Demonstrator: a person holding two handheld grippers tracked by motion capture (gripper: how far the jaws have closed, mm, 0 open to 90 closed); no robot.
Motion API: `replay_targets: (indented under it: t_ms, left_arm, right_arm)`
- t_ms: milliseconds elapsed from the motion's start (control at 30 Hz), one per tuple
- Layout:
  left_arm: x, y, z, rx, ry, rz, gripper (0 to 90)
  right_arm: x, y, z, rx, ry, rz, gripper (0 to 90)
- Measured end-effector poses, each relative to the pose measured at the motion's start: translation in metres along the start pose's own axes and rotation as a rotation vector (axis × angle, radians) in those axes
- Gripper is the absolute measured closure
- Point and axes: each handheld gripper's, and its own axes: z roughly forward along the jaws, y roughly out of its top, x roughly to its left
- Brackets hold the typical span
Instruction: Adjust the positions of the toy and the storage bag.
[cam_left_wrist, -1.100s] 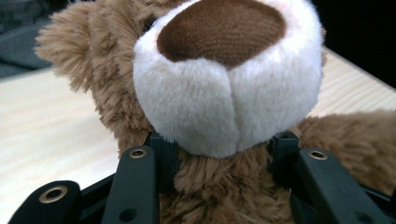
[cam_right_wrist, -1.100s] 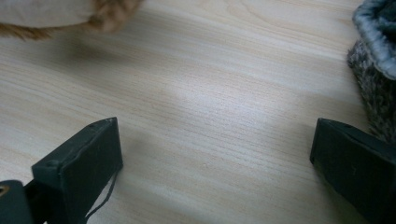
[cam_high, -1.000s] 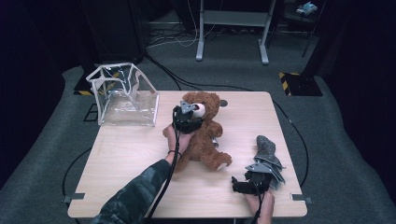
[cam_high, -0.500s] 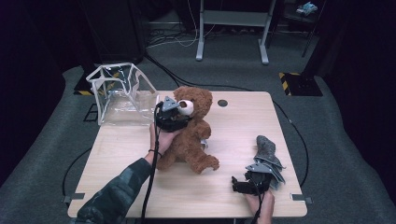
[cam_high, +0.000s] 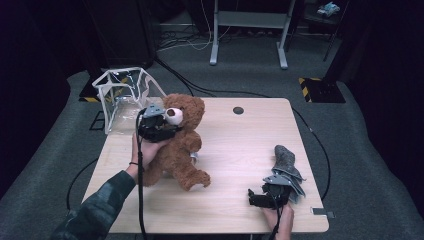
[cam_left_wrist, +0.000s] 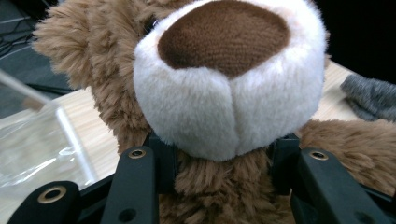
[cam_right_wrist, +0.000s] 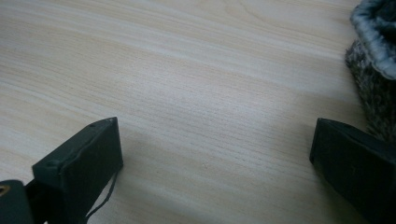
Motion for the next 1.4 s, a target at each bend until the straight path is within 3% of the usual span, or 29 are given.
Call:
replay_targets:
  t_ms: [67, 400, 833, 933, 967, 1067, 1100, 1233, 1267, 1400]
  left_arm:
    - [0.008, -0.003, -0.007, 0.015, 0.003, 0.005, 57.2]
    - [0.042, -0.022, -0.042, 0.077, 0.010, -0.060, 57.0]
    - [0.079, -0.059, -0.079, 0.215, 0.059, -0.123, 56.7]
    - [0.086, -0.071, -0.081, 0.250, 0.067, -0.140, 56.6]
    - [0.085, -0.075, -0.079, 0.248, 0.070, -0.170, 56.5]
    - [0.087, -0.087, -0.076, 0.286, 0.074, -0.179, 56.2]
    - [0.088, -0.092, -0.074, 0.313, 0.063, -0.181, 56.1]
    - [0.093, -0.100, -0.071, 0.340, 0.055, -0.196, 55.5]
    - [0.099, -0.106, -0.067, 0.381, 0.046, -0.208, 55.2]
    - [0.103, -0.118, -0.057, 0.434, 0.031, -0.239, 53.3]
  right_arm:
    - [0.000, 0.000, 0.000, 0.000, 0.000, 0.001, 1.6]
    - [0.000, 0.000, 0.000, 0.000, 0.000, -0.004, 1.6]
    - [0.000, 0.000, 0.000, 0.001, -0.002, -0.002, 1.6]
    - [0.000, 0.000, 0.000, 0.003, -0.003, 0.000, 1.6]
    - [0.000, 0.000, 0.000, 0.002, -0.004, 0.001, 1.6]
    - [0.000, 0.000, 0.000, 0.005, -0.003, 0.000, 1.6]
    - [0.000, 0.000, 0.000, 0.004, -0.003, 0.001, 1.6]
    - [0.000, 0.000, 0.000, 0.003, -0.004, 0.001, 1.6]
    - [0.000, 0.000, 0.000, 0.003, -0.003, 0.000, 1.6]
    - [0.000, 0.000, 0.000, 0.005, -0.003, 0.000, 1.6]
